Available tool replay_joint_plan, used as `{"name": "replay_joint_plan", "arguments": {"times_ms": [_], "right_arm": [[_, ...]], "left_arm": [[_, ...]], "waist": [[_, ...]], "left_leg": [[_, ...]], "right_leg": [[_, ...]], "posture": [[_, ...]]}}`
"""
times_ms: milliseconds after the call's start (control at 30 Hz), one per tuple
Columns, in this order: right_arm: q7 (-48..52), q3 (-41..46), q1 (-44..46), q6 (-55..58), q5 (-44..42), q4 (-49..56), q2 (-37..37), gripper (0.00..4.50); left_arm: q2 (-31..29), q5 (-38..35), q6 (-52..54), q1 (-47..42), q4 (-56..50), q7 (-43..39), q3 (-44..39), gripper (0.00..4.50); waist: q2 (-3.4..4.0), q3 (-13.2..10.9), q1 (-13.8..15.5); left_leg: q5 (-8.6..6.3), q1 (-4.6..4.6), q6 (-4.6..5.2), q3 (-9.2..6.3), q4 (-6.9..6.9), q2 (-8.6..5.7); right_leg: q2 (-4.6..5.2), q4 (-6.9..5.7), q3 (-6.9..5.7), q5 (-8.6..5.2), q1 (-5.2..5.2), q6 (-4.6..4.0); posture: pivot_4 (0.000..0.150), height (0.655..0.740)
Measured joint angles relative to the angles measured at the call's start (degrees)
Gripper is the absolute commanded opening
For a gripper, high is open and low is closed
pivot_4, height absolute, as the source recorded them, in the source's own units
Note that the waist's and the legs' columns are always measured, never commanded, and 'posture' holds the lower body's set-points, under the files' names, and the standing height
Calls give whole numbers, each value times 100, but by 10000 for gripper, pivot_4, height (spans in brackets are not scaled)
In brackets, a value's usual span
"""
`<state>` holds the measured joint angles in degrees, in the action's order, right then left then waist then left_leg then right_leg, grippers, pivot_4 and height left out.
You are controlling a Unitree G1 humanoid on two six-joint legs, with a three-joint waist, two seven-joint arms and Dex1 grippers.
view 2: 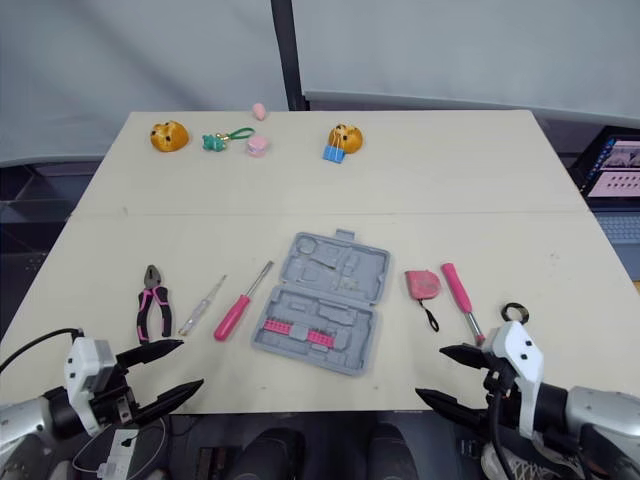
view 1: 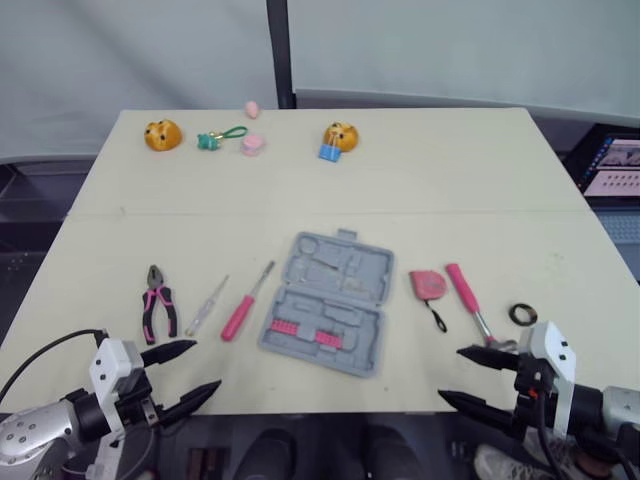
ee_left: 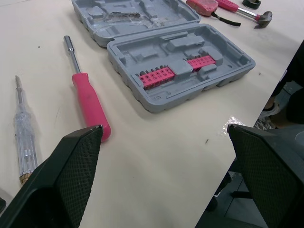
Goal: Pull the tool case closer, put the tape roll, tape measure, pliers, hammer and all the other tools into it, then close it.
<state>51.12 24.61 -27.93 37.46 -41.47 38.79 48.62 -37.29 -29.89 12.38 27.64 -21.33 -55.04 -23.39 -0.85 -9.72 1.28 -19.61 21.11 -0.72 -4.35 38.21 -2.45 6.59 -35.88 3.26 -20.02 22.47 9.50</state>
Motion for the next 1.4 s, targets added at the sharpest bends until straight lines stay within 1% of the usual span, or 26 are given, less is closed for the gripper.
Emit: {"name": "replay_joint_plan", "arguments": {"times_ms": [233, 533, 667, 833, 900, 933, 1000, 1033, 1133, 1233, 1267, 1300, 1367, 1400], "right_arm": [[-2, -2, 8, 0, 0, -2, -35, 44764], [-3, -158, 43, 1, 0, -15, -39, 44764], [-10, -158, 46, 10, -2, -61, -39, 44764], [-21, -152, 110, 43, -30, -60, -37, 44764], [-69, -137, 157, 188, -81, -58, 1, 44764], [-135, -121, 216, 350, -129, -64, 49, 44764], [-260, -62, 493, 641, -303, -56, 195, 45000], [-313, 8, 595, 752, -381, -55, 245, 45000], [-453, 67, 835, 1057, -579, -68, 270, 36535], [-556, 57, 956, 1201, -615, -69, 268, 21515], [-606, 45, 1032, 1268, -632, -69, 267, 15684], [-644, 36, 1083, 1284, -637, -67, 263, 11333], [-796, -55, 1221, 1336, -617, -78, 246, 713], [-848, -133, 1285, 1350, -591, -83, 233, 259]], "left_arm": [[-3, -59, 305, 0, -12, 4, 0, 45000], [-3, -62, 365, -15, -17, -5, 0, 45000], [-16, -62, 424, -182, -17, 3, 0, 45000], [-370, -227, 933, -661, -26, 27, 6, 45000], [-714, -312, 1384, -884, -6, 26, 48, 45000], [-902, -356, 1708, -1165, 62, 82, 153, 45000], [-1285, -381, 2338, -1811, 250, 211, 332, 40027], [-1425, -390, 2541, -2053, 315, 212, 422, 36845], [-1781, -335, 2768, -2666, 621, -47, 926, 22629], [-1791, -197, 2755, -3308, 1032, -251, 1377, 6771], [-1790, -84, 2693, -3574, 1248, -316, 1557, 1309], [-1785, -18, 2637, -3700, 1351, -358, 1632, 0], [-1715, 194, 2434, -4106, 1715, -454, 1894, 0], [-1666, 264, 2348, -4236, 1836, -476, 1971, 0]], "waist": [[0, 0, 0], [0, 0, 0], [0, 0, 0], [-2, 1, 4], [-1, 1, 0], [2, 0, 0], [2, -1, 1], [1, 0, -1], [3, -1, -7], [5, -2, -19], [4, -2, -25], [4, -2, -32], [4, -2, -34], [4, -2, -37]], "left_leg": [[0, 0, 0, 0, 0, 0], [0, 0, 0, 0, 0, 0], [0, 0, 0, 0, 1, 0], [0, 0, -1, -3, 2, -1], [0, -1, -1, -5, 1, 0], [0, -1, -1, -4, 3, -1], [2, 1, -4, -12, 5, 0], [2, -1, -4, -12, 4, 0], [1, 4, -3, -11, -6, 1], [-2, 12, -4, -7, -4, 3], [-2, 13, -4, -5, -2, 5], [-2, 13, -4, -3, 0, 6], [-1, 12, -5, -2, 6, 8], [-1, 11, -6, -2, 8, 8]], "right_leg": [[0, 0, 0, 0, 0, 0], [0, 0, 0, 0, 0, 0], [0, -2, 0, 0, 0, 0], [0, -3, -2, 0, 0, 0], [0, -3, -2, 0, 1, 0], [0, -7, -2, 0, 2, 0], [-2, -10, -6, 5, 4, -8], [-2, -11, -7, 5, 3, -8], [0, -13, -22, 5, 10, -8], [9, -16, -59, 7, 15, -11], [11, -16, -72, 10, 15, -16], [12, -16, -77, 10, 15, -17], [11, -18, -81, 11, 15, -19], [11, -17, -82, 11, 15, -19]], "posture": [[1500, 7121], [1500, 7121], [1500, 7121], [1500, 7121], [1500, 7121], [1500, 7121], [1500, 7121], [1500, 7121], [1500, 7121], [1500, 7121], [1500, 7121], [1500, 7121], [1500, 7121], [1500, 7121]]}}
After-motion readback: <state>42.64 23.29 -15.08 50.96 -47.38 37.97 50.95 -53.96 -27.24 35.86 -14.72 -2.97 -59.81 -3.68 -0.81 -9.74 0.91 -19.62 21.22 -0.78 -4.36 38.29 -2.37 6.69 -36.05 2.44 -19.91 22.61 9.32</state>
